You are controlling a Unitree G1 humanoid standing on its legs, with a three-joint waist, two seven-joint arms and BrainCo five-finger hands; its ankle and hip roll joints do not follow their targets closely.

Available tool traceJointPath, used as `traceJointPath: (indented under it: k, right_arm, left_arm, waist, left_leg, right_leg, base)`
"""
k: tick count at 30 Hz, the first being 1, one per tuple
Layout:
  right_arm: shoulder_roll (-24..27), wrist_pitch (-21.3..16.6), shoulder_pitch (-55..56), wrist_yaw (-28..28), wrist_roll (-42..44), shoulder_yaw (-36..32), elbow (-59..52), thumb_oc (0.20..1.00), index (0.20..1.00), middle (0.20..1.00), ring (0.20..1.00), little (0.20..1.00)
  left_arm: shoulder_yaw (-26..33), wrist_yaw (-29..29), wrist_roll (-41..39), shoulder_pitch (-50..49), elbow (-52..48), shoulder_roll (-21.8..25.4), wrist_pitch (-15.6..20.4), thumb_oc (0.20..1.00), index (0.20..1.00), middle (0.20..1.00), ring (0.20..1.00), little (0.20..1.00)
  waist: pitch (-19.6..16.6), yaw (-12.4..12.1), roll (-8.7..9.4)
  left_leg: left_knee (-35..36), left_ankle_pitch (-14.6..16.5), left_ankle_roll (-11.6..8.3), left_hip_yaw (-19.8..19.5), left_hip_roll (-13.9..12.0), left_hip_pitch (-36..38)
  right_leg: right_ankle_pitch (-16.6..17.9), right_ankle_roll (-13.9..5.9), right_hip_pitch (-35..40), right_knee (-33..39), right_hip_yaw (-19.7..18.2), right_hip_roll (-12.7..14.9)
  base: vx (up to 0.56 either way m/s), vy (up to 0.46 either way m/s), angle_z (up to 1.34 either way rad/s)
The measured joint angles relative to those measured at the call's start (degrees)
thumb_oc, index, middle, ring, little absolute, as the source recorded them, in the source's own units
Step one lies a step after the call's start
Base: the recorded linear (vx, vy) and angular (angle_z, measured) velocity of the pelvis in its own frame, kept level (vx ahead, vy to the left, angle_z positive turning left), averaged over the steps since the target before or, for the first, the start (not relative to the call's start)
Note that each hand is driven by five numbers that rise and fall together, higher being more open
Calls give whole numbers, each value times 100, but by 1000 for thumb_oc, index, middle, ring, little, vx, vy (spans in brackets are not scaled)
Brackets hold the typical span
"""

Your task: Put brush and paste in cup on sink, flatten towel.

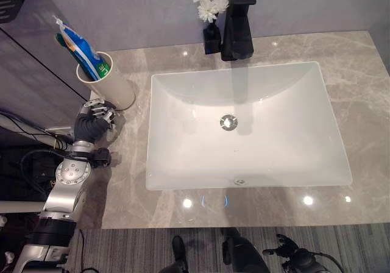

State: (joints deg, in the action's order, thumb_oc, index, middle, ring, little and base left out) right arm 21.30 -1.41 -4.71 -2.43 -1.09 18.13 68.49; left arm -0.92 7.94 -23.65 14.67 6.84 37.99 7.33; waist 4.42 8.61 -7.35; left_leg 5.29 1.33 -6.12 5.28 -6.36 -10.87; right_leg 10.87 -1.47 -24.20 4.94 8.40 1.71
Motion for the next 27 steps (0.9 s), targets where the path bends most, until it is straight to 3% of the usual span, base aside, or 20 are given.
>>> traceJointPath:
  k: [10, 12, 16, 22, 27]
  right_arm:
    - [-5, -3, -34, -7, 2, 213, -65, 1000, 1000, 1000, 1000, 1000]
    - [-8, -7, -53, -26, 13, 160, -119, 1000, 1000, 1000, 1000, 1000]
    - [10, -7, 36, -63, 19, 99, -135, 1000, 1000, 1000, 1000, 1000]
    - [11, -8, 42, -62, 14, 95, -134, 1000, 1000, 1000, 1000, 1000]
    - [13, -20, 32, -63, 16, 110, -251, 1000, 1000, 1000, 1000, 1000]
  left_arm:
    - [-57, 316, 0, 893, 790, 51, 40, 200, 200, 200, 200, 200]
    - [-49, 307, 108, 777, 707, 319, 31, 200, 200, 200, 200, 200]
    - [673, 264, 161, -535, 125, 455, 120, 200, 200, 200, 200, 200]
    - [572, 317, 128, 112, 1029, 461, 6, 200, 200, 200, 200, 200]
    - [496, 451, 117, 281, 1034, 462, 14, 200, 200, 200, 200, 200]
  waist:
    - [30, 34, -3]
    - [80, 48, 23]
    - [120, -19, -22]
    - [151, 50, -63]
    - [177, 30, -26]
  left_leg:
    - [5, -5, -9, 18, -7, -141]
    - [4, -5, -9, 21, -7, -142]
    - [6, -5, -9, 38, -14, -120]
    - [32, -5, -17, 63, -16, -124]
    - [27, 0, -23, 125, -24, -125]
  right_leg:
    - [10, 3, -164, 0, -22, -17]
    - [9, 2, -168, 0, -23, -20]
    - [3, -2, -156, 0, -39, -32]
    - [8, -7, -176, 1, -48, -40]
    - [2, 2, -190, 1, -61, -79]
  base:
    - [1, -2, -1]
    - [0, 0, 0]
    - [13, 7, -1]
    - [2, 2, -2]
    - [0, -2, -1]
